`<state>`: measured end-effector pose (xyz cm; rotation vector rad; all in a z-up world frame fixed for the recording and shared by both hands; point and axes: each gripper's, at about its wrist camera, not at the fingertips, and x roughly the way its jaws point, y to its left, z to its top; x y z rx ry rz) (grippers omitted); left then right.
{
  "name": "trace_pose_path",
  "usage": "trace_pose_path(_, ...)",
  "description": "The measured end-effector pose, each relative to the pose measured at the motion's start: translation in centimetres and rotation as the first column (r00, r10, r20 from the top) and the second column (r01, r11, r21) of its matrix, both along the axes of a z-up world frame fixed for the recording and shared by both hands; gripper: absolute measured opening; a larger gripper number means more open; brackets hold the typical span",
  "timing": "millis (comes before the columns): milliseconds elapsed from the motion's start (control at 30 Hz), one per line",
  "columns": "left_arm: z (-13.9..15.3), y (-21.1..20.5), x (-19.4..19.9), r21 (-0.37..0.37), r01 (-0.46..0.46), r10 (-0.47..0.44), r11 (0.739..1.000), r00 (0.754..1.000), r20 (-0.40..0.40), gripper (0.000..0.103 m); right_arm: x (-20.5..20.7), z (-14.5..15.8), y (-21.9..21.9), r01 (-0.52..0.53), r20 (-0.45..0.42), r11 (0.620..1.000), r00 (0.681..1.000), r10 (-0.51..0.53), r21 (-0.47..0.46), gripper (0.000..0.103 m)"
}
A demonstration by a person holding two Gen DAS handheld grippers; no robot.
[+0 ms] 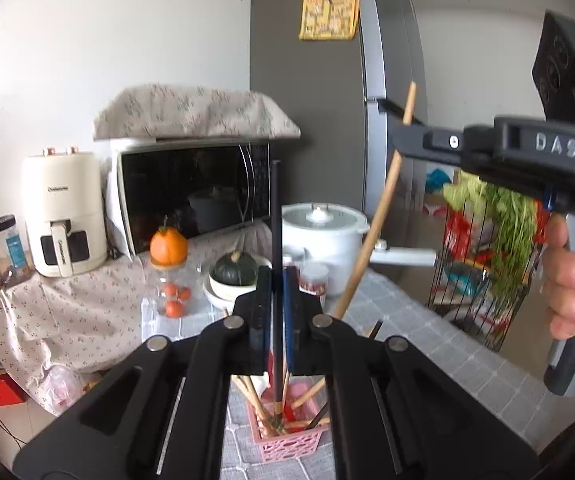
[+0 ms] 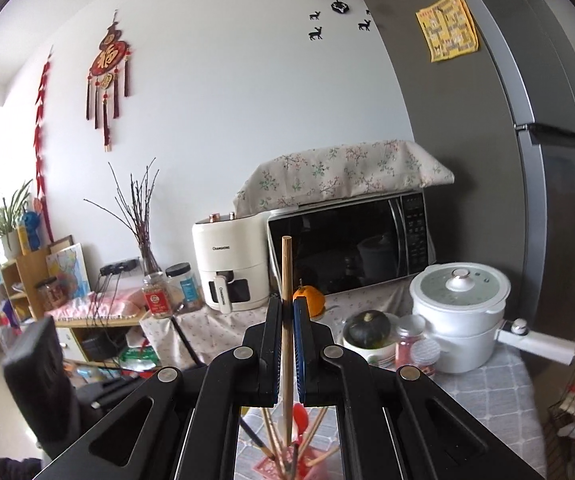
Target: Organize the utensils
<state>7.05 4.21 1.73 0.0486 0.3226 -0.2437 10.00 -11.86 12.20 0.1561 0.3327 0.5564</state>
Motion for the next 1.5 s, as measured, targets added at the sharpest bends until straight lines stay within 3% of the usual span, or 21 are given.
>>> trace_pose_path(233, -2.5, 0.1, 1.6, 0.024, 0.004, -0.001, 1.0, 0.992, -0.123, 0.006, 1.7, -3.3, 1.3, -0.004, -0.062, 1.0, 0.998, 0.003, -0.027, 0.005)
trace_pose_path(467, -3.5, 0.6, 2.1, 0.001, 0.012, -0.011, 1.0, 0.983, -0.181, 0.009, 2.8, -5.5, 2.3, -0.011, -0.093, 0.998, 0.996, 0.005, -0.059, 0.005)
trace_pose_path(533, -3.3, 0.7, 1.9, 0.004, -0.005, 0.006, 1.0, 0.984, -0.178, 0.03, 3.0, -6.0, 2.4, -0.012, -0.099, 0.998, 0.995, 0.005, -0.063, 0.006)
trace_pose_path(600, -2.9, 1.1, 1.5, -0.018, -0.031, 0.027, 0.999, 0.984, -0.173, 0.041, 3.2, -6.6, 2.6, -0.012, -0.102, 0.997, 0.995, 0.004, -0.073, 0.006)
trace_pose_path(933, -3.6, 3.6, 1.8, -0.1, -0.159, 0.125, 0.982, 0.949, -0.289, 0.073, 4.3, -8.9, 3.3, -0.028, -0.156, 0.996, 0.988, 0.013, -0.09, 0.007)
trace_pose_path(1000, -3.8, 3.8, 1.8, -0.095, -0.179, 0.143, 0.979, 0.942, -0.303, 0.078, 4.4, -9.1, 3.3, -0.034, -0.172, 0.997, 0.985, 0.021, -0.073, 0.014)
trace_pose_path(1067, -4.0, 4.0, 1.8, -0.091, -0.197, 0.159, 0.976, 0.935, -0.317, 0.082, 4.2, -9.0, 3.0, -0.033, -0.173, 0.998, 0.985, 0.022, -0.061, 0.034)
trace_pose_path(1133, -4.1, 4.1, 1.8, -0.09, -0.209, 0.168, 0.974, 0.928, -0.332, 0.085, 4.0, -8.5, 2.4, -0.018, -0.165, 0.999, 0.986, 0.009, -0.051, 0.046)
trace_pose_path(1233, -4.5, 4.2, 1.8, -0.088, -0.226, 0.18, 0.97, 0.915, -0.36, 0.088, 3.8, -7.9, 1.3, -0.001, -0.159, 1.0, 0.987, -0.003, -0.026, 0.053)
trace_pose_path(1333, -4.9, 4.3, 1.8, -0.101, -0.231, 0.176, 0.968, 0.905, -0.386, 0.088, 4.0, -7.6, 0.2, 0.008, -0.175, 1.0, 0.984, -0.004, 0.021, 0.053)
trace_pose_path(1400, -5.0, 4.3, 1.8, -0.106, -0.233, 0.175, 0.967, 0.903, -0.392, 0.088, 4.4, -7.7, -0.1, 0.006, -0.196, 0.999, 0.981, 0.001, 0.04, 0.047)
trace_pose_path(1467, -4.9, 4.3, 1.7, -0.109, -0.232, 0.173, 0.967, 0.904, -0.392, 0.088, 4.6, -7.9, 0.1, -0.005, -0.206, 0.999, 0.979, 0.013, 0.038, 0.02)
trace_pose_path(1500, -4.9, 4.2, 1.7, -0.108, -0.23, 0.172, 0.967, 0.904, -0.392, 0.088, 4.7, -8.1, 0.3, -0.008, -0.213, 0.999, 0.977, 0.015, 0.033, 0.017)
